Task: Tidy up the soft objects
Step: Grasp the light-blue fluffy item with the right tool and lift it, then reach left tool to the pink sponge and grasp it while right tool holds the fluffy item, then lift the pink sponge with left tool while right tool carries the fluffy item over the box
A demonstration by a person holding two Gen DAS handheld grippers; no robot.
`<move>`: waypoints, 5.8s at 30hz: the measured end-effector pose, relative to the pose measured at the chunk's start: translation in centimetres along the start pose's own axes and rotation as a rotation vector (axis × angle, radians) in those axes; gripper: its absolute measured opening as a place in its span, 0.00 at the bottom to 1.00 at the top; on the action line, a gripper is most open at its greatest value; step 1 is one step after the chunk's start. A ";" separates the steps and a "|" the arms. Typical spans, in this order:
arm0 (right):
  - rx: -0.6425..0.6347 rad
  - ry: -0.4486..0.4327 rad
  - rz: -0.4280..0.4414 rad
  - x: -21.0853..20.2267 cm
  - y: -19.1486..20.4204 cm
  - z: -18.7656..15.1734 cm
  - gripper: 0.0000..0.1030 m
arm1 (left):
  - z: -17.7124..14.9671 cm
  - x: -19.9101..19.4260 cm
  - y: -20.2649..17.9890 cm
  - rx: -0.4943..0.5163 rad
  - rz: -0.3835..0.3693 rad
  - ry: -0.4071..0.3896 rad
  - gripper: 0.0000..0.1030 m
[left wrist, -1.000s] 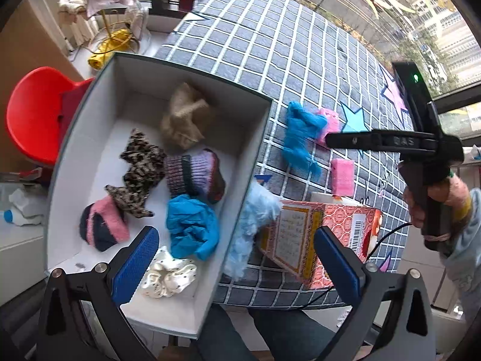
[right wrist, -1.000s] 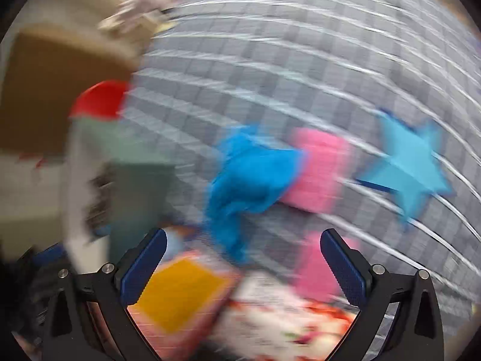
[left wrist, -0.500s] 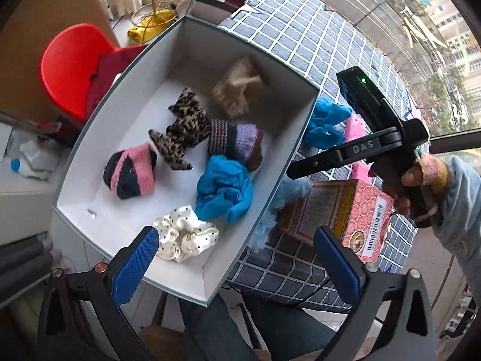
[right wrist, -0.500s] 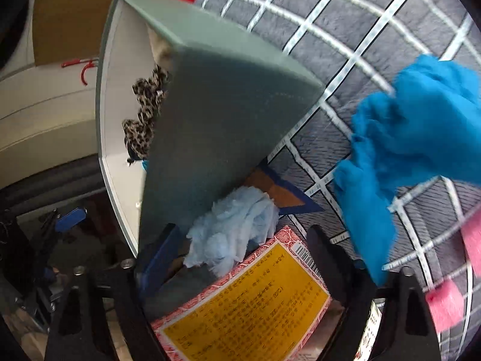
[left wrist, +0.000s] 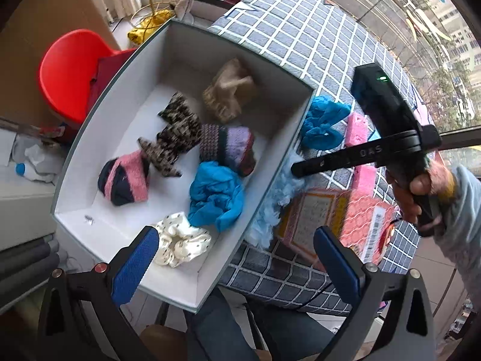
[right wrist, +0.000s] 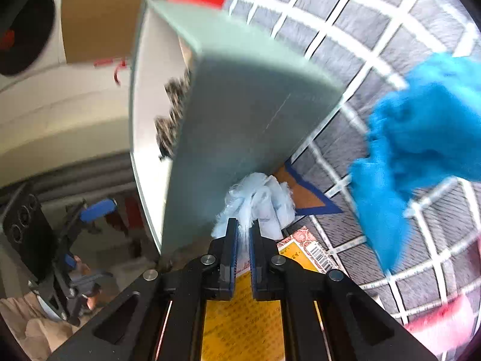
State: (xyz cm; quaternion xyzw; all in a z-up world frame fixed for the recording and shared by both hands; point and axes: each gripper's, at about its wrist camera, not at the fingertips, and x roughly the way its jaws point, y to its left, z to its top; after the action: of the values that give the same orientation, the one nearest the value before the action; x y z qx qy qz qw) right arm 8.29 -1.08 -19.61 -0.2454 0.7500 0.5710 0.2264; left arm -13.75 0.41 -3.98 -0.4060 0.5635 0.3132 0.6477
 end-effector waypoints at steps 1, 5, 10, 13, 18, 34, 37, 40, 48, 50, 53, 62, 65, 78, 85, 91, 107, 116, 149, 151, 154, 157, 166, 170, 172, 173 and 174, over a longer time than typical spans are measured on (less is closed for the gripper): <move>0.016 -0.062 0.007 -1.3 0.0 -0.4 0.09 | 0.3 -0.1 -0.3 0.010 -0.002 -0.004 1.00; 0.078 -0.240 0.037 -6.1 -1.1 -2.6 0.09 | 1.7 -0.9 -3.1 0.085 -0.020 -0.030 1.00; 0.226 -0.486 0.039 -14.2 -4.6 -6.7 0.09 | 3.5 -1.0 -7.6 0.189 -0.058 -0.035 1.00; 0.359 -0.628 0.025 -17.9 -7.8 -11.3 0.09 | 4.7 -0.5 -11.4 0.263 -0.085 -0.029 1.00; 0.595 -0.780 -0.033 -20.8 -13.9 -19.7 0.09 | 5.7 0.7 -16.3 0.351 -0.096 -0.010 1.00; 0.322 -0.711 -0.632 -21.9 -11.5 -18.4 0.77 | 10.5 5.3 -21.7 0.235 -0.099 0.084 1.00; 0.061 -0.610 -0.757 -18.7 -8.6 -13.3 0.77 | 11.3 5.2 -21.0 0.192 -0.086 0.082 1.00; -0.001 -0.502 -0.811 -15.1 -9.0 -9.7 0.77 | 12.2 6.2 -19.9 0.135 -0.062 0.093 1.00; 0.246 -0.436 -0.954 -12.9 -14.1 -11.5 0.77 | 12.0 9.3 -21.9 0.138 -0.038 0.119 1.00; 0.403 -0.494 -0.903 -14.1 -16.0 -13.6 0.77 | 11.1 10.5 -23.4 0.165 -0.024 0.130 1.00; 0.561 -0.564 -0.886 -15.2 -17.2 -16.5 0.77 | 9.4 13.4 -25.7 0.197 0.001 0.160 1.00; 0.570 -0.755 -0.717 -14.5 -12.6 -18.7 0.77 | 8.6 19.0 -27.7 0.204 0.067 0.192 1.00; 0.587 -0.783 -0.692 -15.0 -11.7 -18.4 0.77 | 8.8 19.5 -28.4 0.207 0.066 0.173 1.00; 0.216 -0.694 -0.829 -17.4 -12.0 -15.9 0.77 | 9.2 22.5 -29.8 0.127 0.113 0.150 1.00; -0.072 -0.543 -0.954 -14.2 -12.1 -13.3 0.77 | 7.9 23.2 -29.4 0.064 0.158 0.124 1.00; -0.089 -0.531 -0.912 -13.9 -14.5 -10.7 0.77 | 9.1 23.1 -29.0 0.064 0.161 0.149 1.00; 0.274 -0.648 -0.647 -20.3 -15.6 -17.1 0.36 | 14.1 24.3 -34.8 0.271 0.104 0.144 0.47; 0.428 -0.747 -0.568 -21.6 -13.8 -22.2 0.36 | 13.7 19.7 -37.0 0.408 0.032 0.065 0.47; 0.328 -0.825 -0.587 -18.2 1.8 -17.5 0.36 | 7.1 0.2 -20.6 0.513 0.008 -0.169 0.47; 0.346 -0.824 -0.594 -17.5 2.2 -17.9 0.36 | 6.3 0.0 -20.3 0.539 -0.005 -0.160 0.47; 0.382 -0.825 -0.604 -16.4 2.9 -18.8 0.36 | 4.7 -0.4 -19.5 0.582 -0.030 -0.146 0.47; 0.417 -0.828 -0.609 -15.2 3.6 -19.9 0.36 | 3.5 -0.8 -19.1 0.615 -0.045 -0.141 0.47; 0.502 -0.836 -0.624 -11.0 6.4 -23.6 0.36 | -0.3 -2.2 -16.6 0.704 -0.094 -0.123 0.47; 0.533 -0.839 -0.621 -9.1 7.4 -24.9 0.36 | -2.0 -2.9 -14.8 0.732 -0.105 -0.122 0.47; 0.544 -0.840 -0.622 -8.1 8.0 -25.5 0.36 | -2.6 -3.1 -14.0 0.743 -0.105 -0.121 0.47; 0.547 -0.840 -0.621 -7.8 8.3 -25.6 0.36 | -3.0 -3.2 -13.5 0.750 -0.108 -0.117 0.47; 0.550 -0.841 -0.620 -7.4 8.7 -25.8 0.36 | -3.3 -3.3 -13.1 0.754 -0.110 -0.114 0.47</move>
State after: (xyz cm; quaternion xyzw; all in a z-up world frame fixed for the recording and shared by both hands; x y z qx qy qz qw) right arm 7.04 -23.29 -2.26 -0.1378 0.6095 0.3111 0.7160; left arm -4.54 -8.59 1.38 -0.1508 0.5797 0.0706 0.7976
